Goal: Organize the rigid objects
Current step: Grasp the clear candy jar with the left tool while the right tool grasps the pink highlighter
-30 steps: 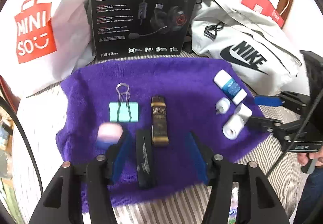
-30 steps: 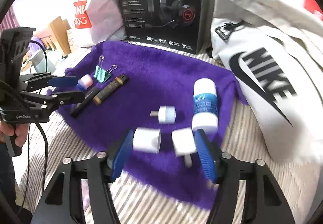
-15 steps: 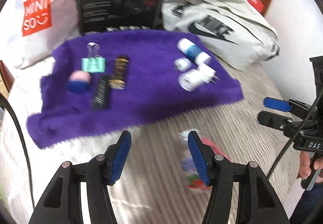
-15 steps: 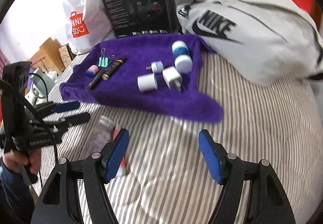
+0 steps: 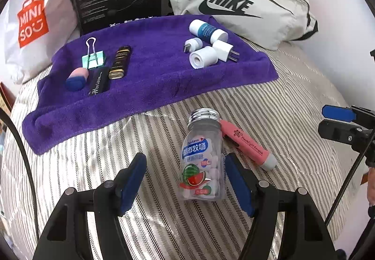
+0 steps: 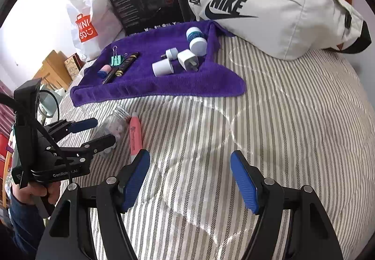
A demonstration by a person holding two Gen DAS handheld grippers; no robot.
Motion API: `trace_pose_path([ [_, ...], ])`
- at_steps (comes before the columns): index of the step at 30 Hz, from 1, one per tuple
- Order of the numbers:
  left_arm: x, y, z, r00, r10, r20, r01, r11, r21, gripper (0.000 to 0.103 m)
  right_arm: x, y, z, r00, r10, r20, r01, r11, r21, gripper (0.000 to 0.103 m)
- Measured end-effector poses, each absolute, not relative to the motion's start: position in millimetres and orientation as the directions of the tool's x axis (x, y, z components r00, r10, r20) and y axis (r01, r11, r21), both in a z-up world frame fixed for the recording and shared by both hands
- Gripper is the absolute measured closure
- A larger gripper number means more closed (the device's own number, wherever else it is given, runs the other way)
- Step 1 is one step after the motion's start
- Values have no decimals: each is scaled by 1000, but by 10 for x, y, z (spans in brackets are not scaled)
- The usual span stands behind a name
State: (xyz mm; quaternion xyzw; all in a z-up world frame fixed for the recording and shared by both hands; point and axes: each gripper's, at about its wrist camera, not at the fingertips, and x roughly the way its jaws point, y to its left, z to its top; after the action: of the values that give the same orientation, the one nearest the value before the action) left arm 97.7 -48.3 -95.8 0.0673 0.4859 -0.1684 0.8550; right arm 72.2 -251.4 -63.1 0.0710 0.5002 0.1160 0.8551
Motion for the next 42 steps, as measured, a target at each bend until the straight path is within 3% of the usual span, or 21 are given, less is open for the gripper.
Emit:
trace_pose_path([
  [3,993,-599,-1063,469,-177,-865,380,925,17,34,704,-2516,-663,466,260,-846,-127,966,227,32],
  [9,990,-601,-1050,481,-200,-854,399,917,10,38,645,-2630,-680,470,232,-852,-100,973,210,32],
  [11,984,-603,-1036,484,-208,-850,406,914,8,53,646,-2652,-693,467,232,-853,-92,972,214,32],
  [14,958,-639,-1020,476,-216,-852,432,902,13,64,647,-2639,-733,459,230,-858,-94,973,210,32],
  [42,825,-671,-992,455,-196,-869,431,902,23,61,688,-2414,-826,418,250,-874,-149,967,205,32],
])
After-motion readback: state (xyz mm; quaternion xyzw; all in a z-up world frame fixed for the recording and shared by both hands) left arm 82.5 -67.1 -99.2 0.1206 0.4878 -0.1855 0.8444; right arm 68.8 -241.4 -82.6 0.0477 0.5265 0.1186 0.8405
